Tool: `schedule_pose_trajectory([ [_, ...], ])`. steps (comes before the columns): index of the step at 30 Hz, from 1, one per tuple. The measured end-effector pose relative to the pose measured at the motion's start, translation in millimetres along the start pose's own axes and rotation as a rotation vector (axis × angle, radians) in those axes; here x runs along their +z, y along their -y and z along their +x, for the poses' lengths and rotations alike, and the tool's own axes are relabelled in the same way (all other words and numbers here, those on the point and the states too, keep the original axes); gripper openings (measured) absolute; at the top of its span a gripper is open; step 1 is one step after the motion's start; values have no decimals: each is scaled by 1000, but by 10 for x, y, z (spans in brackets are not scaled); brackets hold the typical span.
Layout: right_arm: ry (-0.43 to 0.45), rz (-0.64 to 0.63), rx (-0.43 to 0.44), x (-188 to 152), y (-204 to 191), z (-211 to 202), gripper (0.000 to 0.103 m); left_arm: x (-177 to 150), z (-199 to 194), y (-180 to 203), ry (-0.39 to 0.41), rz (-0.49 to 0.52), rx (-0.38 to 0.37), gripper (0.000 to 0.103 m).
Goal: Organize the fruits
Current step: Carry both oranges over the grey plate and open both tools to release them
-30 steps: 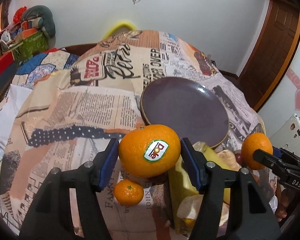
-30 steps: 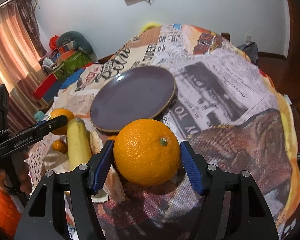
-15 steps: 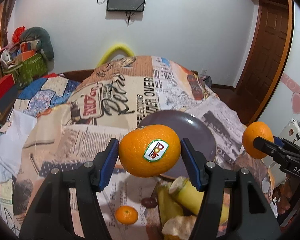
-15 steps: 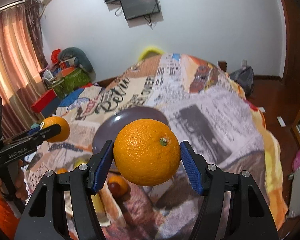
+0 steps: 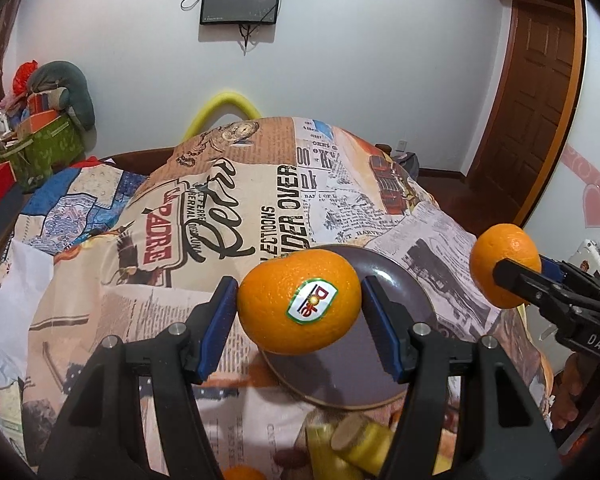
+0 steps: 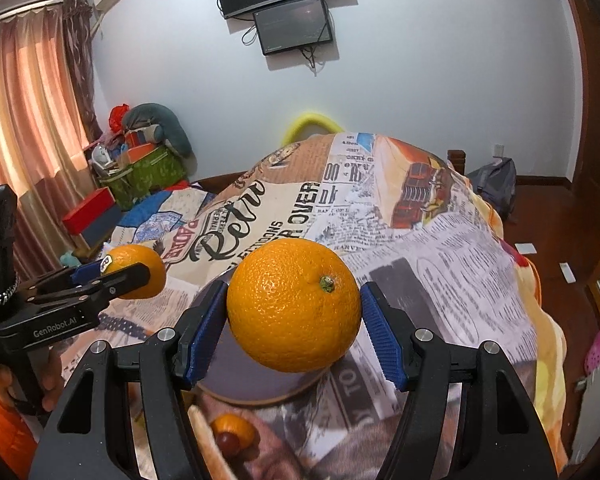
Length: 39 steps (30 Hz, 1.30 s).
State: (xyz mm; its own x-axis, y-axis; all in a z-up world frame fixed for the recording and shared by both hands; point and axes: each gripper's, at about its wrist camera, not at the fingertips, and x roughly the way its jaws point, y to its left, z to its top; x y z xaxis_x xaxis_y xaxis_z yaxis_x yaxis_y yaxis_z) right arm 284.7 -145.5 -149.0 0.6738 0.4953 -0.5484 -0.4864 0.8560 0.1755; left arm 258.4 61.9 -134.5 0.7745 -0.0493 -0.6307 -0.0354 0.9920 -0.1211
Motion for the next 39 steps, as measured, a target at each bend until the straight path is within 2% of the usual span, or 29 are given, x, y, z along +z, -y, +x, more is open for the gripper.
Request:
schedule_pose_trajectory([
  [8,-36,-21,10,60,-11,307,64,86,275,-36,-18,12,19,62],
  [16,-95,-16,39,89,43,583,64,137,677,-100,-103,7,6,62],
  [22,-150,-35,41,76,68,828,64,197,961,-134,-180,9,-44,62],
  [28,-209,-23,44,44,150,1056,64,251,1149,-130,-216,55,-30,62],
  [33,-229,-45,44,21,156,1117,64,224,1282,-125,-262,73,-37,62],
  [37,-234,-63,43,28,130,1152,64,231,1311,-97,-266,86,-32,62],
  [39,-236,-69,44,23,121,1162,65,226,1340,-99,-286,79,-51,62],
])
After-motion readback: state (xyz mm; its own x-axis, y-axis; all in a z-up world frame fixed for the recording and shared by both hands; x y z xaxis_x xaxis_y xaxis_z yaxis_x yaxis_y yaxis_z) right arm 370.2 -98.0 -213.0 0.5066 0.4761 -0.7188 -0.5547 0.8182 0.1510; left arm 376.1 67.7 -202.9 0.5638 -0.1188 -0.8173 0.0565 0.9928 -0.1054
